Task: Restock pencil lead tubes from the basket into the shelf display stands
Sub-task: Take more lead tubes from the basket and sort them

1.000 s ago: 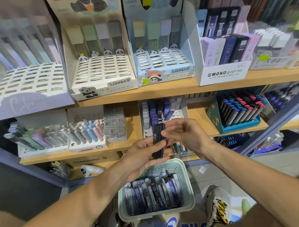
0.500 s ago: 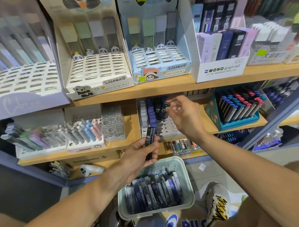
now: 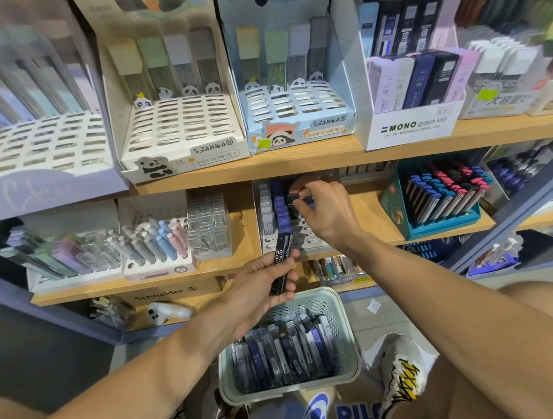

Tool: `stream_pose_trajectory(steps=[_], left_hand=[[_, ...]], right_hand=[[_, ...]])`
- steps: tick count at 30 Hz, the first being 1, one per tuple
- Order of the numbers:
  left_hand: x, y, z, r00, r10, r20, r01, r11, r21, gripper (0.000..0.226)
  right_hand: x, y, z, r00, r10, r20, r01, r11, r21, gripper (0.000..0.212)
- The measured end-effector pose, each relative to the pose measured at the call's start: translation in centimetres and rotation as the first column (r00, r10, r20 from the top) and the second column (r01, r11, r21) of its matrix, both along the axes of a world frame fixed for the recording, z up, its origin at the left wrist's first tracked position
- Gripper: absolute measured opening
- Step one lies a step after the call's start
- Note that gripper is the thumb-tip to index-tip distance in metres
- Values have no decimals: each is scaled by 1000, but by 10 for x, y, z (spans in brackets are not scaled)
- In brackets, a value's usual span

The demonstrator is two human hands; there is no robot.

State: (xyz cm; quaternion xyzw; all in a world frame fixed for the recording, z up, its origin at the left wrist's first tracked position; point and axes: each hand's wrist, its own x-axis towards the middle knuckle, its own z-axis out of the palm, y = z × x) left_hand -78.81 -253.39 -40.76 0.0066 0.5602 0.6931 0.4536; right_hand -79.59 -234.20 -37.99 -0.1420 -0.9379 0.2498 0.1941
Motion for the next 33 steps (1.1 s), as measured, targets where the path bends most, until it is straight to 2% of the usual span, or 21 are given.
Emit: stream_pose_trajectory(steps=[6, 9, 12, 15, 20, 23, 24, 26, 29, 31, 33], left_hand=[[-1, -2, -1, 1000, 6, 1, -6, 1000, 0, 25], [-1, -3, -1, 1000, 13, 13, -13, 1000, 4, 24], [-1, -4, 0, 999, 27, 30, -27, 999, 20, 21], [-2, -4, 0, 999, 37, 30, -38, 999, 19, 22], [-1, -3, -1, 999, 34, -8, -34, 999, 3, 26], [-2, -1, -1, 999, 41, -19, -41, 999, 7, 27], [-2, 0, -1, 999, 42, -22, -42, 999, 11, 28], [-1, 2, 0, 999, 46, -20, -46, 999, 23, 27], [2, 5, 3, 999, 36, -12, -35, 998, 53, 25], [5, 7, 2, 1000, 13, -11, -12, 998, 69, 24], [9, 9, 1, 1000, -5, -10, 6, 997, 72, 27]], right_hand=[[4, 9, 4, 997, -51, 52, 48, 997, 65, 13], [5, 11, 3, 999, -21, 48, 20, 999, 32, 9], [7, 6, -4, 997, 37, 67, -41, 998, 54, 22], [4, 3, -6, 998, 8, 58, -16, 992, 124, 27], [5, 1, -4, 993, -32, 116, 25, 998, 61, 37], [15, -3, 0, 998, -51, 26, 49, 997, 64, 31], [19, -5, 2, 998, -46, -35, 47, 998, 28, 23], [31, -9, 6, 996, -16, -90, 1, 988, -157, 10], [51, -16, 8, 988, 132, 75, -74, 848, -524, 24], [58, -17, 3, 981, 171, 96, -74, 778, -624, 26], [60, -14, 3, 986, 142, 92, -37, 713, -701, 27]])
